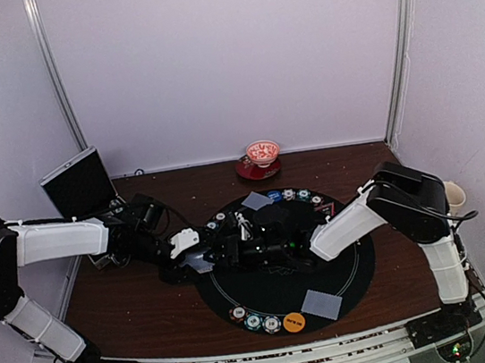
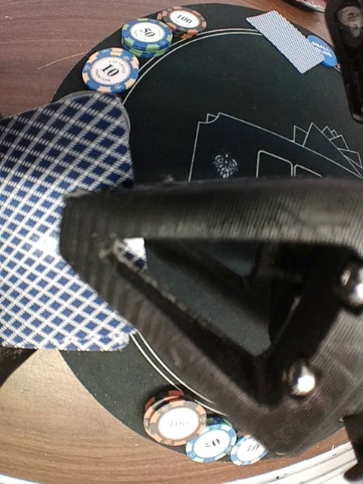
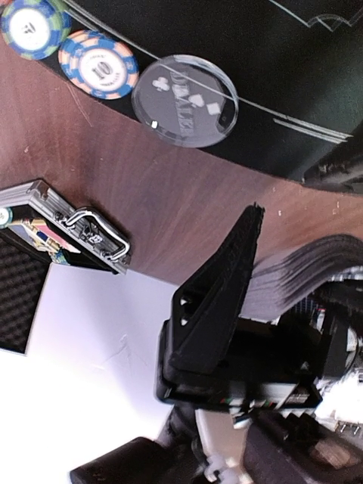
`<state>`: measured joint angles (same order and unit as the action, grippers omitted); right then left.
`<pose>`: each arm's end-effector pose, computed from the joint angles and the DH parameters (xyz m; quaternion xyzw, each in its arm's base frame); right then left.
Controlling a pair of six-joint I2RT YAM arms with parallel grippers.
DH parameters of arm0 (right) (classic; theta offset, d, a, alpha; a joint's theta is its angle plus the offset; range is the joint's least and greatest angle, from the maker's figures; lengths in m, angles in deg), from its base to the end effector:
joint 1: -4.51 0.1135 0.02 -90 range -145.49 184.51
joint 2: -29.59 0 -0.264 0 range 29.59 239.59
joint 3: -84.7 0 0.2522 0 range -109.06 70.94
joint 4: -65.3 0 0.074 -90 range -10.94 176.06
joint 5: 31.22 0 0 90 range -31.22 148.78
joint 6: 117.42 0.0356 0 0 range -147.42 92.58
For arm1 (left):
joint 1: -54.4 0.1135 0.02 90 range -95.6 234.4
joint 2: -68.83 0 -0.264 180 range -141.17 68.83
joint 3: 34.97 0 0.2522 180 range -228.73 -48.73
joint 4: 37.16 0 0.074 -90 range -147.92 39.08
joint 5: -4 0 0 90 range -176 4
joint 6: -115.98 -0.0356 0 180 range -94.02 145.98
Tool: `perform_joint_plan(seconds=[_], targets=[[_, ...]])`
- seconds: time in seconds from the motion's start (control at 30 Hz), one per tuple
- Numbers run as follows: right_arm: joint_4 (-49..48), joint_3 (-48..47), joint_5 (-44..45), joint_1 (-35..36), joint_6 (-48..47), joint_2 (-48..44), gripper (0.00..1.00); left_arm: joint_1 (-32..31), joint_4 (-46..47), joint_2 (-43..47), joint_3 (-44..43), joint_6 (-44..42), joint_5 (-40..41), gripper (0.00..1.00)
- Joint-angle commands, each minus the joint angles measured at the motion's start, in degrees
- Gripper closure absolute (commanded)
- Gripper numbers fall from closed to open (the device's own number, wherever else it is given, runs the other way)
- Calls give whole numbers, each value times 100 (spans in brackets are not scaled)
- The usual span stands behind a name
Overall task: Distribute texas hold em gaming equipment
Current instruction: Pick up the poker card from the face-down deck piles.
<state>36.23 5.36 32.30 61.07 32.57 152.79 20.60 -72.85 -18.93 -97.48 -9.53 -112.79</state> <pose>0.2340 0.3832 0.1326 -0.1166 0.7750 0.6007 0.1580 0.2314 -0.1742 0.1773 0.5833 0.7416 -0.2206 0.2474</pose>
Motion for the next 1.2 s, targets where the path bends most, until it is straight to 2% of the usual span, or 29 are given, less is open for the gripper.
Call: perform_joint_plan(seconds=[0.0, 0.07, 0.17, 0.63, 1.0, 1.17], targets=[[232, -80, 118, -51, -99, -162, 51, 25, 27, -3, -38, -71, -153, 43], [370, -226, 127, -17, -152, -114, 46, 28, 24, 12, -37, -75, -160, 43], [452, -412, 87, 13, -144, 27, 45, 22, 22, 20, -38, -79, -169, 43], [499, -665, 16, 33, -151, 370, 51, 21, 21, 7, -30, -93, -173, 43], [827, -229, 595, -99, -289, 65, 68, 26, 13, 19, -28, -92, -184, 43], [974, -47, 776, -134, -444, -186, 71, 22, 13, -21, -35, -88, -176, 43]])
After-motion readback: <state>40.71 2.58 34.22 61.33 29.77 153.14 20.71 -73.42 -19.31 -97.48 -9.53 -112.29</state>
